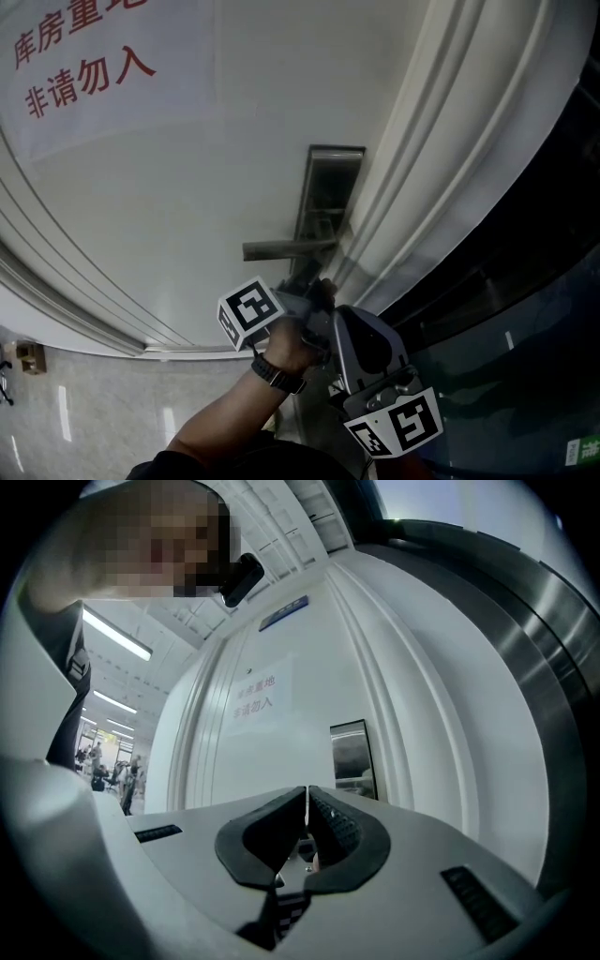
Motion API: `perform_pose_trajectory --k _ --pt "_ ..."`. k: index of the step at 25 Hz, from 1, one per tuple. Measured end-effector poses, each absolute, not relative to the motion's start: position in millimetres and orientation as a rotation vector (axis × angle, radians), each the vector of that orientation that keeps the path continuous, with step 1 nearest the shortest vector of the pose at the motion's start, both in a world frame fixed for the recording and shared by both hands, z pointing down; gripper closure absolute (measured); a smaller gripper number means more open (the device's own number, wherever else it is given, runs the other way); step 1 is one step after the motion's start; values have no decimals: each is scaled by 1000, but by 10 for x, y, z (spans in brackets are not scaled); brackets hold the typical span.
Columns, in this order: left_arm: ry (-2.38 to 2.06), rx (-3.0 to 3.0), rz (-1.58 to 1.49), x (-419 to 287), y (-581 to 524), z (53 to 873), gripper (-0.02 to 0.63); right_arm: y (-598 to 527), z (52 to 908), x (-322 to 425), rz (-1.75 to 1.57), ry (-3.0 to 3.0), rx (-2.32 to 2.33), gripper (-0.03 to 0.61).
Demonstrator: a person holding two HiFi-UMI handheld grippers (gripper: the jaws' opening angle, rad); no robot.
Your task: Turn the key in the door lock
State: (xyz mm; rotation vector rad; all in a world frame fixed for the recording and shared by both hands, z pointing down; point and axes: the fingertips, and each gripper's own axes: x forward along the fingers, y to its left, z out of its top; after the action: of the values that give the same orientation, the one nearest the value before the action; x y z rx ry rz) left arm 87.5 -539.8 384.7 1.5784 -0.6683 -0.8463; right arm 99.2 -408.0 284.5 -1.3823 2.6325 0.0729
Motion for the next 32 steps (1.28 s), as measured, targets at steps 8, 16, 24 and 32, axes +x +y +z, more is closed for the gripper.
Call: perform_pose_trajectory --k 8,16,24,32 --pt "-605 1603 -823 948 -5133 3804 569 -3981 2817 983 78 2635 -1377 561" --pt "-644 1636 -769 981 -4831 3924 591 -3867 2896 942 49 2697 -1386 563" --pt "-657 1656 -783 933 -4692 3847 598 -3724 2864 894 54 2700 -1357 565" --pt "-663 1656 -791 934 -4657 3816 598 -3678 2859 902 59 2704 -1355 565"
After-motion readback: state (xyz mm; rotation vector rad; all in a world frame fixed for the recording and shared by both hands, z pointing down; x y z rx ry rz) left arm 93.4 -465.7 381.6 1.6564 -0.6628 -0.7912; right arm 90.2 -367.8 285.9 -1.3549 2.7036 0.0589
